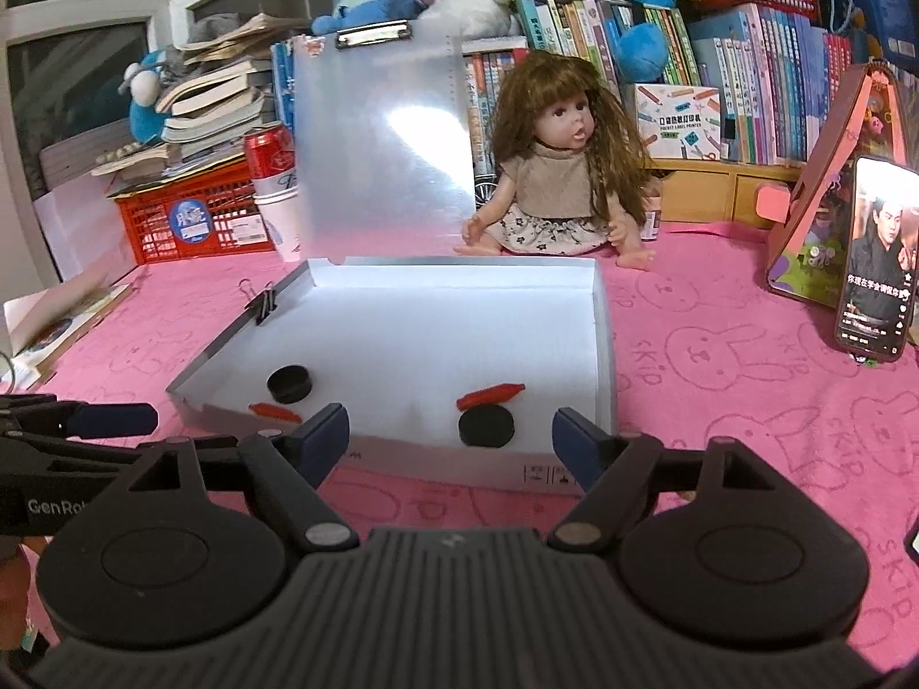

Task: Organize rigid objects
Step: 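Withdraw both tools from the box toward the remaining items, then grasp a black round cup with the left tool while the right tool grasps the black binder clip, then carry the black cup and binder clip over the white box with both tools, then open the left tool to drop the black cup while the right tool releases the binder clip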

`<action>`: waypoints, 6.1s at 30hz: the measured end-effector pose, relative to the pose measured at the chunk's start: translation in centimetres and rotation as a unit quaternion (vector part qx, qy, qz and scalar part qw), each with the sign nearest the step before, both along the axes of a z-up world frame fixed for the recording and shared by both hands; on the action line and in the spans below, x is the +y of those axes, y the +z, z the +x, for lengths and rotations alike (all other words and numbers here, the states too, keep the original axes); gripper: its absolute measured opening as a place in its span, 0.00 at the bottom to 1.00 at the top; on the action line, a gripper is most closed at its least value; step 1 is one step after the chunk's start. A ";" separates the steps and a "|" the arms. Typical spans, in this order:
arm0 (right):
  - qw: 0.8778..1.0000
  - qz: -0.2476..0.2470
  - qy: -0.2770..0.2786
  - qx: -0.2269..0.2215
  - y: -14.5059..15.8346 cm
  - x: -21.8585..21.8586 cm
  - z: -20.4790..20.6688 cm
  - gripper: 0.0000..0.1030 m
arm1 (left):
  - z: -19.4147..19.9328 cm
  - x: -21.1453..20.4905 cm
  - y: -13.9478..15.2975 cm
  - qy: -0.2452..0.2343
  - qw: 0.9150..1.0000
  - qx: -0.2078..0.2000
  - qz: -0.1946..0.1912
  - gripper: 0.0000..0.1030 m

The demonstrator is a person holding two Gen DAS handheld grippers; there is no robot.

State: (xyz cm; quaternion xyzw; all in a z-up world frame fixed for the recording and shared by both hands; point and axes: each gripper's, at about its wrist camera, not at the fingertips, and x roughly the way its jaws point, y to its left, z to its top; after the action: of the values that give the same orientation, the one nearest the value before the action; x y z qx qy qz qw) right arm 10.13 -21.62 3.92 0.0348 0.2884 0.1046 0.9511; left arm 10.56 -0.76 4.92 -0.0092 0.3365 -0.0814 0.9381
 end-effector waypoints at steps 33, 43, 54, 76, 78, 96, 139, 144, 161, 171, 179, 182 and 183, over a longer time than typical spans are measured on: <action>0.990 -0.103 0.082 -0.050 -3.4 -0.5 -8.6 0.89 | -8.5 1.4 -3.4 -0.037 0.999 0.009 0.021 0.43; 0.975 -0.171 0.125 -0.059 -4.1 -0.7 -9.5 0.91 | -8.6 1.5 -3.9 -0.041 0.999 -0.001 0.026 0.39; 0.969 -0.177 0.167 -0.050 -5.1 0.2 -8.5 0.86 | -7.2 0.7 -4.6 -0.037 0.999 -0.005 0.033 0.40; 0.967 -0.112 0.225 -0.032 -5.3 1.4 -7.5 0.41 | -5.9 0.6 -5.3 -0.039 0.999 -0.019 0.030 0.30; 0.968 -0.113 0.223 -0.034 -5.3 1.5 -7.6 0.40 | -5.9 0.7 -5.2 -0.037 0.999 -0.017 0.026 0.30; 0.985 -0.077 0.150 -0.040 -3.4 -0.1 -6.7 0.40 | -5.4 0.9 -2.5 -0.027 0.999 -0.033 0.014 0.30; 0.988 0.110 -0.048 0.095 0.1 -3.1 9.8 0.40 | 11.7 -0.1 1.1 0.034 0.999 0.042 -0.002 0.30; 0.988 0.101 -0.048 0.104 -0.3 -2.2 11.3 0.40 | 13.6 -0.4 0.5 0.046 0.998 0.049 0.008 0.30; 0.989 0.066 -0.051 0.120 -3.0 0.4 14.3 0.40 | 17.6 -0.7 -2.7 0.058 0.996 0.071 0.016 0.30; 0.993 0.054 -0.048 0.094 -3.8 0.4 14.7 0.41 | 17.7 -1.5 -3.7 0.049 0.996 0.064 0.036 0.30; 0.993 0.039 -0.045 0.103 -4.3 0.6 14.4 0.36 | 17.3 -1.5 -4.2 0.040 0.996 0.068 0.039 0.30; 0.994 0.023 -0.041 0.102 -4.1 1.0 14.0 0.35 | 16.9 -1.4 -4.2 0.037 0.996 0.068 0.039 0.30; 0.994 0.017 -0.039 0.102 -4.1 1.1 13.8 0.35 | 16.7 -1.4 -4.2 0.035 0.996 0.067 0.041 0.30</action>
State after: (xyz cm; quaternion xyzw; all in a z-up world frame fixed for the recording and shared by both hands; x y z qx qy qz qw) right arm 23.97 -20.50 -0.16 0.0727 0.3802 0.0679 0.9195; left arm 27.29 -2.18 0.71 0.0126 0.4011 -0.0339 0.9153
